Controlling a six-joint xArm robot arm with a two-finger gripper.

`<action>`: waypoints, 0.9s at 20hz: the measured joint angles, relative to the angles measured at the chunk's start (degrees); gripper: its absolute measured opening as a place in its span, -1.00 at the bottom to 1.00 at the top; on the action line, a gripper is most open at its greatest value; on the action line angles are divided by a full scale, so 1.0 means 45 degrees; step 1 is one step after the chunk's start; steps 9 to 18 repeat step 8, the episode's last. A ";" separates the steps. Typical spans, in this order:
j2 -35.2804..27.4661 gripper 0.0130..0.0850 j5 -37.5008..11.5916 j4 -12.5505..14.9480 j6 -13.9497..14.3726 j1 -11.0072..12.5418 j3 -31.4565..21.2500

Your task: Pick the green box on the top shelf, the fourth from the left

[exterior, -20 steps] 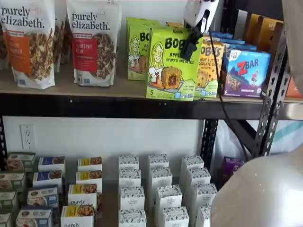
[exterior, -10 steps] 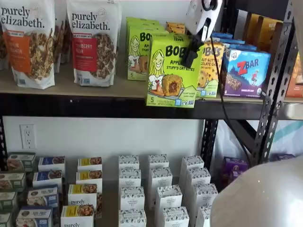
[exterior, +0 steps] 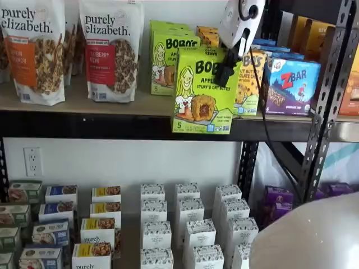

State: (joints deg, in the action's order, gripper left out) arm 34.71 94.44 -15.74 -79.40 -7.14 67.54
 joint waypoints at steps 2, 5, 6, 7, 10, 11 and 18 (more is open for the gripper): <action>0.0114 -0.67 -0.0006 0.0008 0.0078 -0.0081 -0.0111; 0.0249 -0.67 -0.0012 0.0006 0.0162 -0.0163 -0.0236; 0.0308 -0.67 -0.0039 0.0022 0.0194 -0.0197 -0.0291; 0.0346 -0.67 -0.0054 0.0025 0.0211 -0.0214 -0.0324; 0.0373 -0.67 -0.0058 0.0016 0.0217 -0.0216 -0.0347; 0.0373 -0.67 -0.0058 0.0016 0.0217 -0.0216 -0.0347; 0.0373 -0.67 -0.0058 0.0016 0.0217 -0.0216 -0.0347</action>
